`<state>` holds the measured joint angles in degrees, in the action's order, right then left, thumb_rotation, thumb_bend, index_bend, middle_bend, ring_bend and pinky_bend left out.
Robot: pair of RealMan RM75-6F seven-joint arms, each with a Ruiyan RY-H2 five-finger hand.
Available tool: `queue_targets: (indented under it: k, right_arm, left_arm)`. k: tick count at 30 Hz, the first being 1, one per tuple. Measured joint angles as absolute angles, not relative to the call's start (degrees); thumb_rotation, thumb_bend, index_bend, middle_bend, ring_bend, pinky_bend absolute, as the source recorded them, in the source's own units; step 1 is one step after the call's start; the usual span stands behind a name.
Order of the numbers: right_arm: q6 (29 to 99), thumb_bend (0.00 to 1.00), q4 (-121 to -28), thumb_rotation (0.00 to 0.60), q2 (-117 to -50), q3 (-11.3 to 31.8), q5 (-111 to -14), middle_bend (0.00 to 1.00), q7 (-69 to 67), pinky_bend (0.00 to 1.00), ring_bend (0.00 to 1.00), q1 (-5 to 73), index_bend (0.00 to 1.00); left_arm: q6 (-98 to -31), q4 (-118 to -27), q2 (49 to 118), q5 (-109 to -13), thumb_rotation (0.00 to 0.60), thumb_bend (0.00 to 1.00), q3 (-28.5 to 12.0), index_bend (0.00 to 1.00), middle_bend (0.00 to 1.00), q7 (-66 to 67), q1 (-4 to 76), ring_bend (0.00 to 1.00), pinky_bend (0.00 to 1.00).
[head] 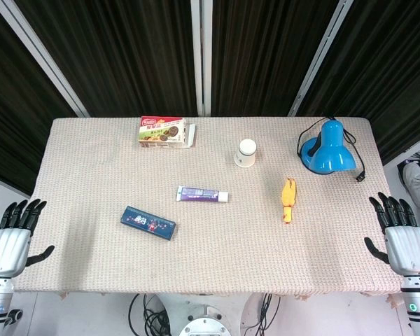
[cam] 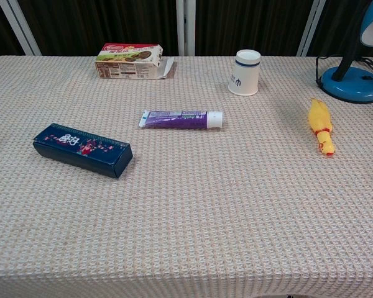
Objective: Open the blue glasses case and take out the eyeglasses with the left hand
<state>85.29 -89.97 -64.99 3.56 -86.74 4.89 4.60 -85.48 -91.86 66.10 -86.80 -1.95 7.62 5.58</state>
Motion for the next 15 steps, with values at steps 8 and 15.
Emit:
queue_targets:
  k: [8,15]
  right_arm:
    - [84.6,0.22,-89.6,0.600,-65.1,3.3,-86.5,0.00,4.6,0.00,0.00,4.7,0.00]
    - [84.9,0.22,-89.7,0.600,-65.0,3.8,-86.3,0.00,4.3,0.00,0.00,4.8,0.00]
  left_arm:
    - [-85.1,-91.9,66.1,-86.4,0.600,0.16,-1.8,0.07,0.05,7.7,5.6,0.00,0.00]
    - [-84.7,-92.4,65.8,-87.5,0.600,0.16,-1.9,0.07,0.06,7.9,6.4,0.00,0.00]
